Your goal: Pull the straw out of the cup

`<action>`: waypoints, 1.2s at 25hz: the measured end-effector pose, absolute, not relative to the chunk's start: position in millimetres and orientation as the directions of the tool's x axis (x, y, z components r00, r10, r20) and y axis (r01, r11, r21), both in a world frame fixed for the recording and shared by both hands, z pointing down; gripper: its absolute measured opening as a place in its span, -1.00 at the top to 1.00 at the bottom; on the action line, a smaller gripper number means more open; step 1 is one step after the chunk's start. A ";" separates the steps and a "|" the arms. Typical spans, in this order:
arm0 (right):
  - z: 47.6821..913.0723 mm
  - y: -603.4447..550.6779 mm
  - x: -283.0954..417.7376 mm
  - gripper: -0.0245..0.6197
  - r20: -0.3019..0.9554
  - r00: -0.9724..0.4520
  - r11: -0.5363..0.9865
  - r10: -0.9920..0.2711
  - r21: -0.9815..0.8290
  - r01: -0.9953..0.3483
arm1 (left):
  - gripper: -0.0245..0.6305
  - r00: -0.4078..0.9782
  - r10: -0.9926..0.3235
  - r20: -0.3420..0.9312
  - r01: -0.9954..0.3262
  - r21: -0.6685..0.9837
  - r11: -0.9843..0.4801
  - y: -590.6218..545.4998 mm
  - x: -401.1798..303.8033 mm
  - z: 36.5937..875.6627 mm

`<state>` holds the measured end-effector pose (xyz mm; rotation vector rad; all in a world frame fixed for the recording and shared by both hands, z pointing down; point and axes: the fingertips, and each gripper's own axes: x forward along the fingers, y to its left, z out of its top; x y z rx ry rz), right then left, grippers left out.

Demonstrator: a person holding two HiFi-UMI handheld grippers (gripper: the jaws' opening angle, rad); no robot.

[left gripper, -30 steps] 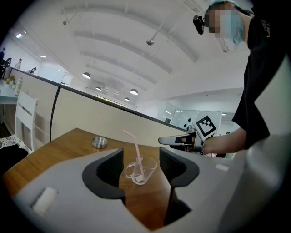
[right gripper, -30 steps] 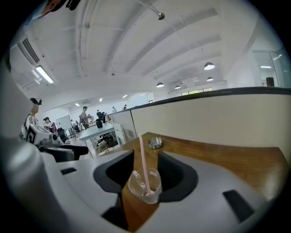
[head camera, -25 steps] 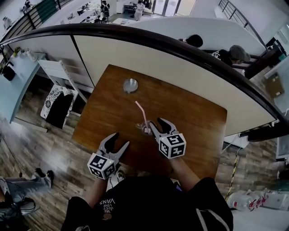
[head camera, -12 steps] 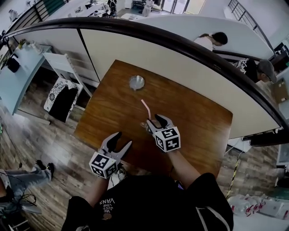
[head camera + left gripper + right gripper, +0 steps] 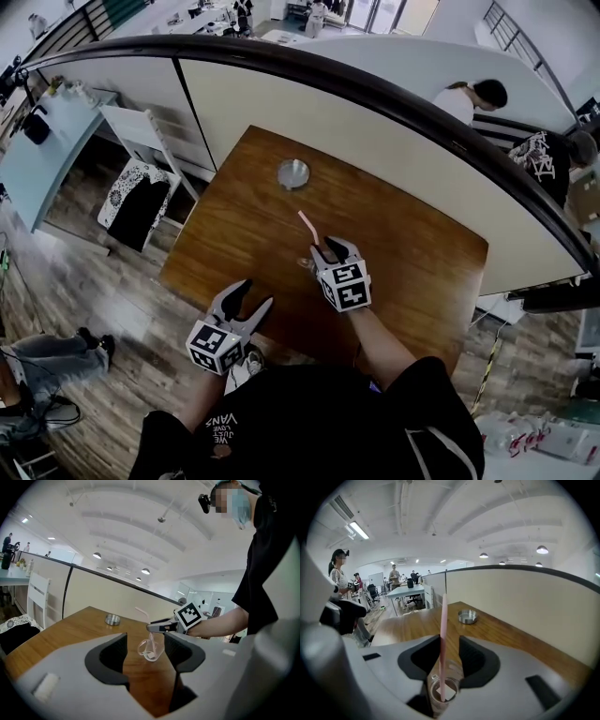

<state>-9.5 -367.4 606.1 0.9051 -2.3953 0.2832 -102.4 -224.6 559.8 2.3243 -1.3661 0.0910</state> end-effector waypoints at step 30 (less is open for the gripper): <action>510.8 -332.1 27.4 0.82 0.364 -0.580 0.608 -0.729 -0.046 -0.792 | 0.21 0.593 -0.775 0.219 -0.795 0.307 -0.522 -214.3 -100.2 540.0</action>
